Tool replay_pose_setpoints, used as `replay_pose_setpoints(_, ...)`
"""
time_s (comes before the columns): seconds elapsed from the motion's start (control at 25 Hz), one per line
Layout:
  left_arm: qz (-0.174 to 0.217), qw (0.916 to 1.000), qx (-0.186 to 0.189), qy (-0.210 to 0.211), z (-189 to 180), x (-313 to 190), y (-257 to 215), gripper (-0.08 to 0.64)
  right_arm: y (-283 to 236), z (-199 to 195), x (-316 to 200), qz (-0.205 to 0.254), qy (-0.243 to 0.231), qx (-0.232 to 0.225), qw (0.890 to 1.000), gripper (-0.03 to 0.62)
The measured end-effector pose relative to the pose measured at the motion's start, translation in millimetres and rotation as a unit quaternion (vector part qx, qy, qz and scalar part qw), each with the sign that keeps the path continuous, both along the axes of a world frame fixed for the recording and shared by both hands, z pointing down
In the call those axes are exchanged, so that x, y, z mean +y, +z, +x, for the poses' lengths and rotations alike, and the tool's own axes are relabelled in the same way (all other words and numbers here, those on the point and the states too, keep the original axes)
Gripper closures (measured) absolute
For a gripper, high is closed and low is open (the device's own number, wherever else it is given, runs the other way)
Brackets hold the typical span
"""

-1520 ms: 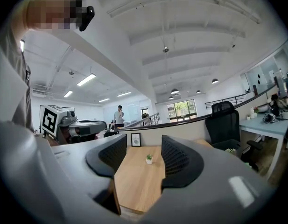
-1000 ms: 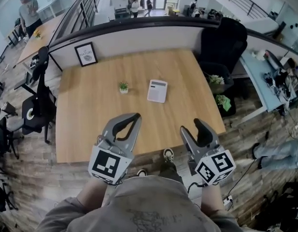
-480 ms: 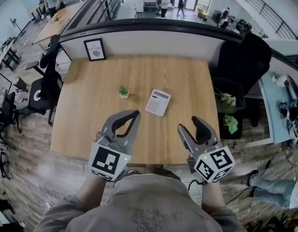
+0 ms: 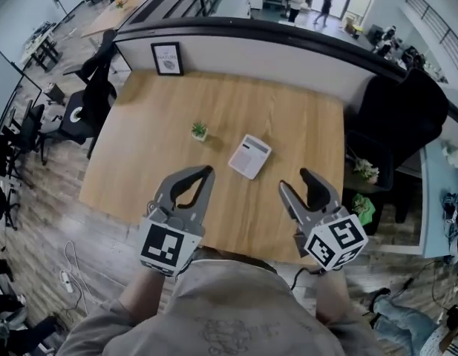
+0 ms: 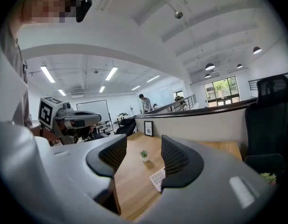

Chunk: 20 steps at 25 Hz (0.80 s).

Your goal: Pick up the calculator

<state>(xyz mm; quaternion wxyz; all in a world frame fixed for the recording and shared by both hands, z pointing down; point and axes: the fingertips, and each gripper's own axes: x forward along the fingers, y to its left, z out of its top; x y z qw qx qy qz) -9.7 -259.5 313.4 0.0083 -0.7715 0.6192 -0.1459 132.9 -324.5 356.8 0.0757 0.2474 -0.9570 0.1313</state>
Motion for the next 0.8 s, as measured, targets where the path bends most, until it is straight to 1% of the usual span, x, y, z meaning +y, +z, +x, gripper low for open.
replay_pose_setpoints(0.12,-0.008,0.9995,0.021,-0.024,-7.3,4.6,1.0,0.558,4.1,-5.5,-6.2,-0.006,-0.011,-0.001,1.000,0.373)
replay_pose_setpoints(0.24,-0.012,0.9991,0.017,-0.038,-18.5,6.3,2.9,0.558,3.9,-12.4,-7.2,0.005,-0.021,0.010,1.000,0.373)
replay_pose_setpoints(0.36,-0.014,0.9990,0.012,-0.041,-26.4,4.6,3.5,0.558,4.8,-19.0,-5.7,0.011,-0.029,0.018,0.999,0.373)
replay_pose_setpoints(0.52,-0.017,0.9992,0.015,-0.033,-34.5,-4.0,7.2,0.558,12.7,-25.1,-11.5,-0.005,-0.030,0.019,0.999,0.373)
replay_pose_setpoints(0.6,-0.015,0.9994,0.015,-0.026,-39.6,-12.7,8.9,0.558,18.2,-29.8,-18.8,-0.007,-0.035,0.034,0.999,0.373)
replay_pose_setpoints(0.64,-0.017,0.9994,0.018,-0.024,-42.2,-17.1,10.4,0.558,21.3,-33.3,-22.0,-0.002,-0.040,0.048,0.998,0.373)
replay_pose_setpoints(0.72,-0.021,0.9994,0.022,-0.019,-48.0,-27.4,14.2,0.558,27.0,-42.6,-28.8,0.016,-0.053,0.081,0.995,0.373)
replay_pose_setpoints(0.8,-0.017,0.9997,0.013,-0.009,-54.9,-42.2,16.6,0.558,32.9,-52.7,-42.2,0.028,-0.059,0.102,0.993,0.373)
